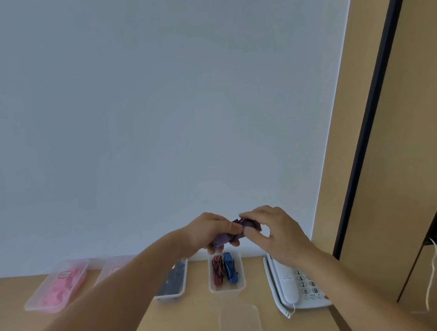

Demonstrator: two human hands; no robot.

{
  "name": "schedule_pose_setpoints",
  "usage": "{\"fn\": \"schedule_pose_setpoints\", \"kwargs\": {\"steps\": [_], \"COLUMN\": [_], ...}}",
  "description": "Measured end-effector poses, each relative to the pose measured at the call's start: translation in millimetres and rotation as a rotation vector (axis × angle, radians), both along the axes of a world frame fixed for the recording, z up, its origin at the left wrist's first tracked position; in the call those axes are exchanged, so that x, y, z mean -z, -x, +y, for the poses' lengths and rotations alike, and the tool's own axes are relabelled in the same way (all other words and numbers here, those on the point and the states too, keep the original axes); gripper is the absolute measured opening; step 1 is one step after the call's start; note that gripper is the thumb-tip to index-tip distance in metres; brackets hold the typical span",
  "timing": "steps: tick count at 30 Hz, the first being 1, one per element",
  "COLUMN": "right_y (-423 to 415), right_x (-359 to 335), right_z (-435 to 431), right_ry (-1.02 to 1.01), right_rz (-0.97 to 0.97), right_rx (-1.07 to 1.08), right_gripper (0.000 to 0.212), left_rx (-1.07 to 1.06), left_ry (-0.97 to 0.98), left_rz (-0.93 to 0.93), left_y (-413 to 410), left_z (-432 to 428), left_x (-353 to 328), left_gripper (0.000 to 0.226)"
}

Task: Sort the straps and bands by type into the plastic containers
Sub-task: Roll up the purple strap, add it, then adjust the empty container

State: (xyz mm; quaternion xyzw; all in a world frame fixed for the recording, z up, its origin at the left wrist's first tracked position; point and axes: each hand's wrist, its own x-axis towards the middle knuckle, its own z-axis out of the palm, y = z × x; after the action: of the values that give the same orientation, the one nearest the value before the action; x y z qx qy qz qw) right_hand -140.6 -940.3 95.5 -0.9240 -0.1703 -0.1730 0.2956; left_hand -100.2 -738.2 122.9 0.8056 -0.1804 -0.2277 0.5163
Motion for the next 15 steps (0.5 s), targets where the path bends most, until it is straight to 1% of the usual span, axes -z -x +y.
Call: {"fn": "schedule_pose_setpoints", "kwargs": {"steps": [1, 2, 5, 7, 11, 13, 15], "right_y": [-1, -2, -7, -15, -31, -43, -54], "right_x": [2, 3, 10, 18, 36, 48, 59], "right_z": [-3, -6, -7, -5, 6, 13, 21], "right_ry": [0.086, 0.130, 0.177, 0.206, 0.282, 0.297, 0.319], "right_rz": [-0.032, -0.045, 0.012, 0.031, 0.044, 0.050, 0.059], "right_rx": [-0.013, -0.043, -0.155, -0.171, -0.227, -0.244, -0.237], "right_gripper": [0.030, 0.034, 0.051, 0.051, 0.045, 0.040, 0.037], "left_rx": [-0.002, -0.009, -0.043, -0.054, -0.110, -0.085, -0.088], "left_ry": [-0.034, -0.062, -0.054, -0.023, 0.082, 0.112, 0.124], "left_rz": [0.007, 0.018, 0.097, 0.148, 0.260, 0.310, 0.317], "left_y": [-1, 0, 0, 0, -4, -10, -23], "left_z": [0, -1, -1, 0, 9, 15, 21], "left_x": [3, 6, 20, 31, 55, 67, 79], "left_gripper": [0.033, 0.032, 0.037, 0.037, 0.025, 0.027, 0.030]}}
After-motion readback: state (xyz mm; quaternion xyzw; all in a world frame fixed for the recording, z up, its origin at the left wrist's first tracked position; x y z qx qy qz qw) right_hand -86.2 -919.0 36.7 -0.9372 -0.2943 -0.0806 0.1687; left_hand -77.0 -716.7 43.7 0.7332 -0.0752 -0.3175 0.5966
